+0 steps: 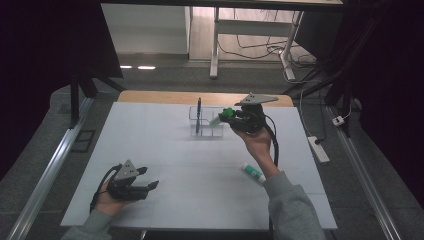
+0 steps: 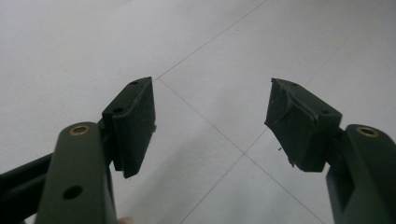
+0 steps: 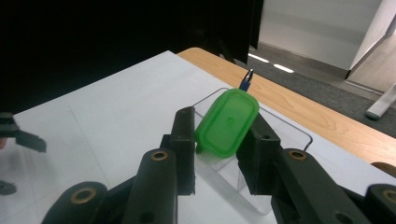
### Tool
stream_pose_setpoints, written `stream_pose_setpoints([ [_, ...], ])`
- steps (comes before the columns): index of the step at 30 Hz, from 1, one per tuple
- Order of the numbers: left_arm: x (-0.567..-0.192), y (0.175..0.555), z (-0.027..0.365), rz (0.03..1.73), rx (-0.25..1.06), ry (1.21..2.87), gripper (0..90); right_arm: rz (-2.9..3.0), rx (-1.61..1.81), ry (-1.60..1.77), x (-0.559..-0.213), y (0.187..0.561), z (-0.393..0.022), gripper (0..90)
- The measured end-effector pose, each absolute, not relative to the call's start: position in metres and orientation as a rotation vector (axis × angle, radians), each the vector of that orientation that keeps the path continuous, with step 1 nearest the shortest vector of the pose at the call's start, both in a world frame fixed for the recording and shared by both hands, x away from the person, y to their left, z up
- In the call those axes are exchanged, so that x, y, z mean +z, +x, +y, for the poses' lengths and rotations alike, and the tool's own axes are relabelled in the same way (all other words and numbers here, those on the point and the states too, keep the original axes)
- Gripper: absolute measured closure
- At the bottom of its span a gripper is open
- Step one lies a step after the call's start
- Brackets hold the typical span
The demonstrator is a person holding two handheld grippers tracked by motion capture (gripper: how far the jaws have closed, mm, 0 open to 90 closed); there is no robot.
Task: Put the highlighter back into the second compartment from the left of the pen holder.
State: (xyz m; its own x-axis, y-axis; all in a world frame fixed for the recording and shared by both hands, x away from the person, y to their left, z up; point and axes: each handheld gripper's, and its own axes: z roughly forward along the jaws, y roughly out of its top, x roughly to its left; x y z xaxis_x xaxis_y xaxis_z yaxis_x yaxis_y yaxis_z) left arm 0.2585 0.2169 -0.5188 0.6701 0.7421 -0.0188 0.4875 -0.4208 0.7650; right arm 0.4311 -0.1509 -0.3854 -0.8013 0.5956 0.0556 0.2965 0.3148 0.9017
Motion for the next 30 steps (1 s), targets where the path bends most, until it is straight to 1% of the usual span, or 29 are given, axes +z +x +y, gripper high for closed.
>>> stream_pose_setpoints([
  [18,-0.519,0.259,0.217,0.943,0.416,2.104,32.2,2.275,1.459,0.910,-0.384,0.466,-0.133,69.2],
  [30,-0.520,0.260,0.217,0.943,0.411,2.115,32.0,2.281,1.396,0.955,-0.394,0.484,-0.124,69.1],
])
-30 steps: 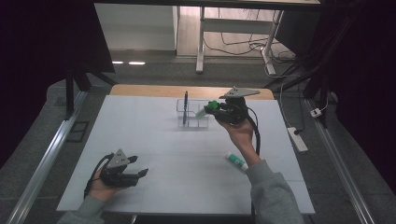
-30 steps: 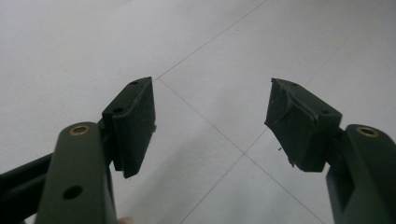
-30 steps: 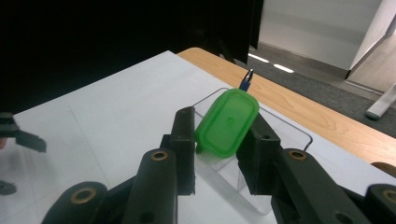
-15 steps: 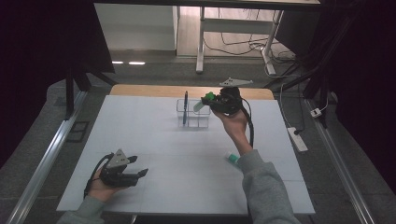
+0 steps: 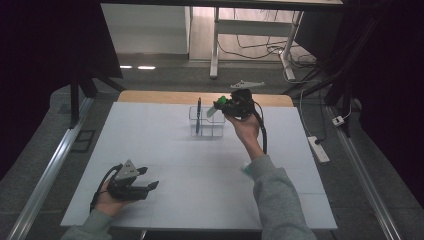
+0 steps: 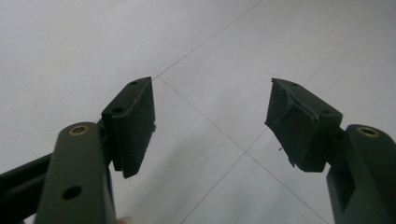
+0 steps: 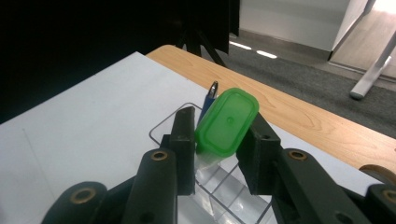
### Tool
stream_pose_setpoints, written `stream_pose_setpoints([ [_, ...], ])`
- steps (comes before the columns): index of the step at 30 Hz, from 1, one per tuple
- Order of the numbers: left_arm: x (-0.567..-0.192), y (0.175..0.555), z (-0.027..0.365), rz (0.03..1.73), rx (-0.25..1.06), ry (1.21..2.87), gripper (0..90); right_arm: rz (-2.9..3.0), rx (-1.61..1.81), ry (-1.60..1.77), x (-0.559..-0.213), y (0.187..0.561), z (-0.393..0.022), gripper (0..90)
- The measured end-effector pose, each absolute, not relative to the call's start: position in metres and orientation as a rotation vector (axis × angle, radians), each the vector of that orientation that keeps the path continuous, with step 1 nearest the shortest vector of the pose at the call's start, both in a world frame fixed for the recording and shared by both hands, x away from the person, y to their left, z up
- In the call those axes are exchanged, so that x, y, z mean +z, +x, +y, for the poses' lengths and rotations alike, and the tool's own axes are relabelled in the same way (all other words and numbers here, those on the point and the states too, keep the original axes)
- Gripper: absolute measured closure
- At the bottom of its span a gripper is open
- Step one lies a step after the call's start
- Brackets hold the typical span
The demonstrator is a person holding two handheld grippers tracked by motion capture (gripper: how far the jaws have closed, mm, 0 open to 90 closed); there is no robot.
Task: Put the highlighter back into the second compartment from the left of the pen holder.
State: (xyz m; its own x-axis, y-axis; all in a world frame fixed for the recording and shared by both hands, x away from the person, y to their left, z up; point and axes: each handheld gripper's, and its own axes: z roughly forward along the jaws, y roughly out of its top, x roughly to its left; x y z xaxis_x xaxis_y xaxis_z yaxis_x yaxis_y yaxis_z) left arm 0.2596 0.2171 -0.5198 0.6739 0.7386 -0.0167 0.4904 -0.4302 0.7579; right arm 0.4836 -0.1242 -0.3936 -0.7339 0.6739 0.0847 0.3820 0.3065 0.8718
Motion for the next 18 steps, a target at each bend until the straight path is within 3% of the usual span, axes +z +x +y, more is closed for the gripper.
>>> stream_pose_setpoints([
  [14,-0.521,0.260,0.217,0.943,0.410,2.124,31.5,2.335,1.315,0.976,-0.412,0.501,-0.111,68.1],
  [18,-0.522,0.261,0.218,0.947,0.409,2.122,31.5,2.327,1.280,0.964,-0.414,0.501,-0.109,49.6],
])
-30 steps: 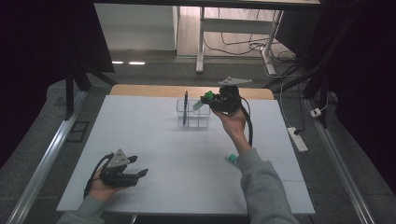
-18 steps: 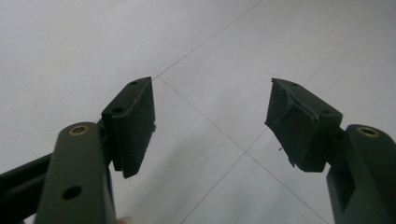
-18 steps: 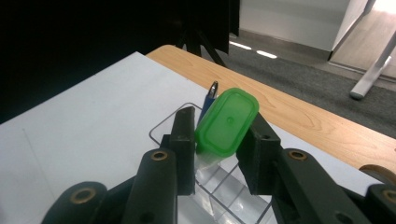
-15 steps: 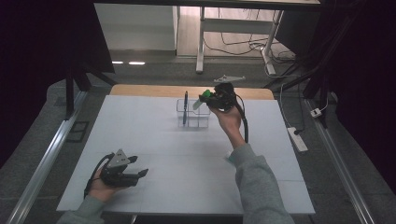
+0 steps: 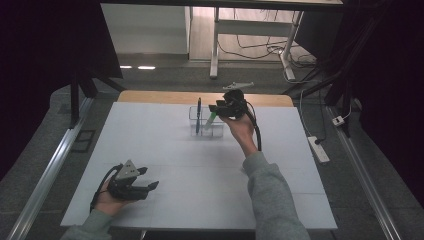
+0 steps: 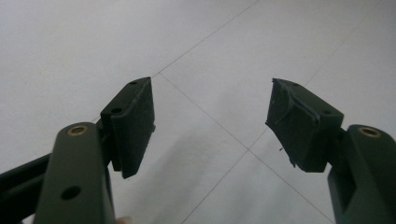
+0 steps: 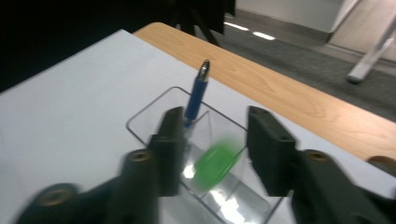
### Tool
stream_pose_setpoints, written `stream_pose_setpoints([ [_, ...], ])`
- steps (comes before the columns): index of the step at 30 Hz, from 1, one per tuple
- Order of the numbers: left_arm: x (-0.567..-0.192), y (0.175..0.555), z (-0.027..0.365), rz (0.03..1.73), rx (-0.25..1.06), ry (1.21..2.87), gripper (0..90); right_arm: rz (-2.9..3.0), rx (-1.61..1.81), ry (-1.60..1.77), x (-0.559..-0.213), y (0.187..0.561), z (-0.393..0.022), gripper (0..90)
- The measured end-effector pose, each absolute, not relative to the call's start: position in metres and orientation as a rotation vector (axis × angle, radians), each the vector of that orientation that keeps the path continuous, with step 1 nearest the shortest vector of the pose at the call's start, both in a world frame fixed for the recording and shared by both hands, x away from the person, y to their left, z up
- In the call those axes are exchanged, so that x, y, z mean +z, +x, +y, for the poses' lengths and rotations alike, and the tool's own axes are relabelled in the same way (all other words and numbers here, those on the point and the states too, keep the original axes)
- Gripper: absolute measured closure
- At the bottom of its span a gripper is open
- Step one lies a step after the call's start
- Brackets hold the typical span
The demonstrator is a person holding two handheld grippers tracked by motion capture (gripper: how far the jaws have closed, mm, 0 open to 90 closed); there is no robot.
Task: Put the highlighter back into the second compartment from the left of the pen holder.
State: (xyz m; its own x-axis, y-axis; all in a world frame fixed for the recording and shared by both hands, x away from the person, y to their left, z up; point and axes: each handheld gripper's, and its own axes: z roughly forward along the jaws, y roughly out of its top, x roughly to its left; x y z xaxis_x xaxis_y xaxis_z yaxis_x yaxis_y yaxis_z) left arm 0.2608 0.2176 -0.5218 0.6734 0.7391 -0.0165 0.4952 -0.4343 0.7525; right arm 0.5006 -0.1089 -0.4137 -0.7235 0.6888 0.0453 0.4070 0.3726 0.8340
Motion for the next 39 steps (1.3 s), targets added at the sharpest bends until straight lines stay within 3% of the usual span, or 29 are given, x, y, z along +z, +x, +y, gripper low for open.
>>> stream_pose_setpoints([
  [2,-0.522,0.261,0.218,0.948,0.409,2.123,31.5,2.319,1.270,0.956,-0.413,0.499,-0.109,44.4],
  [8,-0.522,0.261,0.217,0.947,0.411,2.126,31.5,2.323,1.317,0.941,-0.411,0.491,-0.119,42.5],
  [39,-0.520,0.258,0.219,0.944,0.416,2.105,31.4,2.355,1.372,0.928,-0.419,0.409,-0.206,41.5],
])
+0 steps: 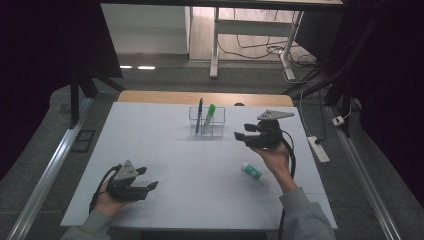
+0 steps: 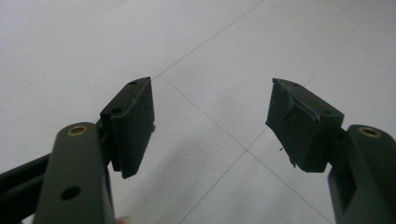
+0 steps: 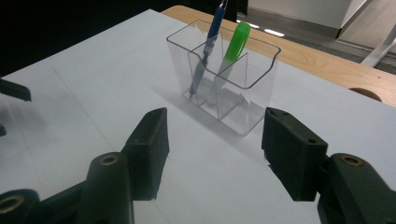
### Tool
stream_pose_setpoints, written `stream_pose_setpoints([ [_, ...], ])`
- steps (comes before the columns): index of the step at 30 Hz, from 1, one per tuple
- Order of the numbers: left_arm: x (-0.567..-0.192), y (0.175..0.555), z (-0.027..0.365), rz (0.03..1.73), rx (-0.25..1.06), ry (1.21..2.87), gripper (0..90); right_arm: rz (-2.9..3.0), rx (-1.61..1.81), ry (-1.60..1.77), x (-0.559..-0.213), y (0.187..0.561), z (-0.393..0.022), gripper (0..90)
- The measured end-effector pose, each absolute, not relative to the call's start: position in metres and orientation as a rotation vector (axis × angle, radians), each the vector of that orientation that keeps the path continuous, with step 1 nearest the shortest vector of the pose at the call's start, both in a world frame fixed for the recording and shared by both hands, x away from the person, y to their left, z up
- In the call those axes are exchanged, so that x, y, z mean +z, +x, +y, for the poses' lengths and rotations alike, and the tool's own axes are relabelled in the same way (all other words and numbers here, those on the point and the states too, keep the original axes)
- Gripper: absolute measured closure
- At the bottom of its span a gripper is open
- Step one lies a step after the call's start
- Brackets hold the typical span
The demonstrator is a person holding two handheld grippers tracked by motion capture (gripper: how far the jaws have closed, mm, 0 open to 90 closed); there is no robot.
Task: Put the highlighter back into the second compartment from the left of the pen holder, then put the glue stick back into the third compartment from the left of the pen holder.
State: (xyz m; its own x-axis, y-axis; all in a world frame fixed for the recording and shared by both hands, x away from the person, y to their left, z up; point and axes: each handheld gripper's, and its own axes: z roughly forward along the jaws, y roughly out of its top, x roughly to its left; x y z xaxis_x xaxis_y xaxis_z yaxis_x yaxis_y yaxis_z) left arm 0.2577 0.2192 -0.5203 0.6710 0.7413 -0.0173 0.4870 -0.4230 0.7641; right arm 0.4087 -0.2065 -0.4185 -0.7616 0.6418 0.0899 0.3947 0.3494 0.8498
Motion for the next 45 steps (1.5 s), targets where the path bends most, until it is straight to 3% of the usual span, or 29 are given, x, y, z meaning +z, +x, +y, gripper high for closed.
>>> stream_pose_setpoints([
  [19,-0.522,0.257,0.222,0.962,0.425,2.109,31.4,2.417,1.274,0.875,-0.433,0.369,-0.226,40.1],
  [45,-0.520,0.258,0.220,0.957,0.442,2.112,31.3,2.561,1.023,0.936,-0.450,0.348,-0.264,39.7],
])
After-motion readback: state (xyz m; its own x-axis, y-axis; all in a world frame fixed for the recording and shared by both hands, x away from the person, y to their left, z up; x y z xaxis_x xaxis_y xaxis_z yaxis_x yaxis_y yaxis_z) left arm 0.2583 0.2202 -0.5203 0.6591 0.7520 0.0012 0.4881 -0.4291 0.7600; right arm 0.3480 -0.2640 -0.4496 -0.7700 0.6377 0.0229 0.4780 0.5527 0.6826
